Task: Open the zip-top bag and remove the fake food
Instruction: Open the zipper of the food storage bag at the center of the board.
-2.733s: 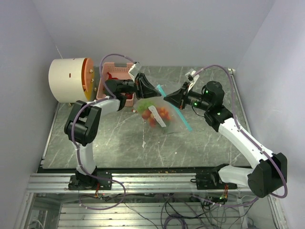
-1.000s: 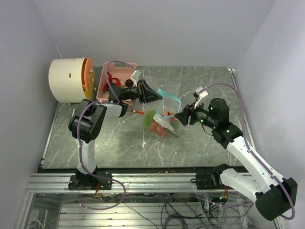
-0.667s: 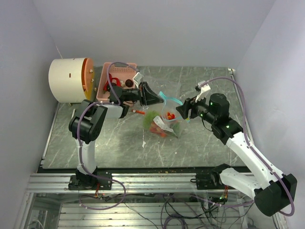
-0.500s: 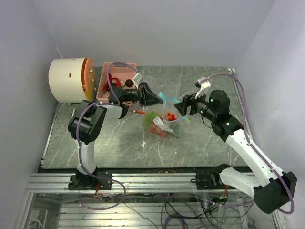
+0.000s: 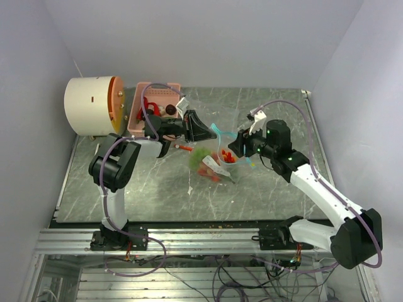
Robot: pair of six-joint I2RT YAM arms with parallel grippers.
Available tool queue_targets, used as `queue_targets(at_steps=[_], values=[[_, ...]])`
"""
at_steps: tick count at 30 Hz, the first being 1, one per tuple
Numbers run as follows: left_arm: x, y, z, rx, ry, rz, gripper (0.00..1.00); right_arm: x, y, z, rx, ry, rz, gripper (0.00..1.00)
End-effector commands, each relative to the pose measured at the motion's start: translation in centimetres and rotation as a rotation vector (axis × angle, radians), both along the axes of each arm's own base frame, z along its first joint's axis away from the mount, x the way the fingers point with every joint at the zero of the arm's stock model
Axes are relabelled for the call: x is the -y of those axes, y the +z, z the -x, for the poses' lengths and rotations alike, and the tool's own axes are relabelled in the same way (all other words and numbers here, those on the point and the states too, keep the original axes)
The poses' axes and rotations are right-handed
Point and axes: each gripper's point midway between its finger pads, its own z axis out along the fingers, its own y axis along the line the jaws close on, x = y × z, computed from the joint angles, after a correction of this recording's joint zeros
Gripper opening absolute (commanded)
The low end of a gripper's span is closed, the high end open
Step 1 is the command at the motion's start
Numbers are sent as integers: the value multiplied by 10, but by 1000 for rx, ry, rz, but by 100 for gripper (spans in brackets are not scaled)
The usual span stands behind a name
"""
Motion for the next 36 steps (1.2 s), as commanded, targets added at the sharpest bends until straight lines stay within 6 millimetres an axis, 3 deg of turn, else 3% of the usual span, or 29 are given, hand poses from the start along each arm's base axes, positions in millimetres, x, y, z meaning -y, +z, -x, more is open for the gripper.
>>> queue_targets(at_steps=[1,5,6,10,14,16,17,20,23,26,30,32,36], values=[[-4,32,22,249,-17,112,7,1,18,-6,61,-11,-15,39],[-3,33,17,237,6,125,7,6,30,-4,95,-32,-27,3],[-2,33,15,231,19,133,7,7,34,-3,112,-40,-36,0],[-1,37,5,190,60,158,27,16,56,0,174,-82,-57,0],[-6,48,-19,115,127,202,67,35,78,-10,178,-210,-45,0],[-11,52,-32,82,167,226,96,47,86,-17,161,-288,-26,0],[-13,54,-38,69,184,237,100,54,84,-21,140,-333,-11,0],[-19,60,-51,40,234,259,99,70,110,-26,149,-441,-24,0],[-23,47,-78,-29,371,217,99,75,125,-26,192,-466,-59,0],[-31,19,-116,-102,591,112,99,64,111,-31,178,-431,-83,0],[-47,-5,-135,-204,795,29,99,50,69,-40,107,-434,-162,0],[-52,-12,-132,-262,862,-7,99,43,38,-40,61,-440,-212,0],[-54,-25,-107,-295,998,-106,99,16,8,-38,-5,-365,-268,0]])
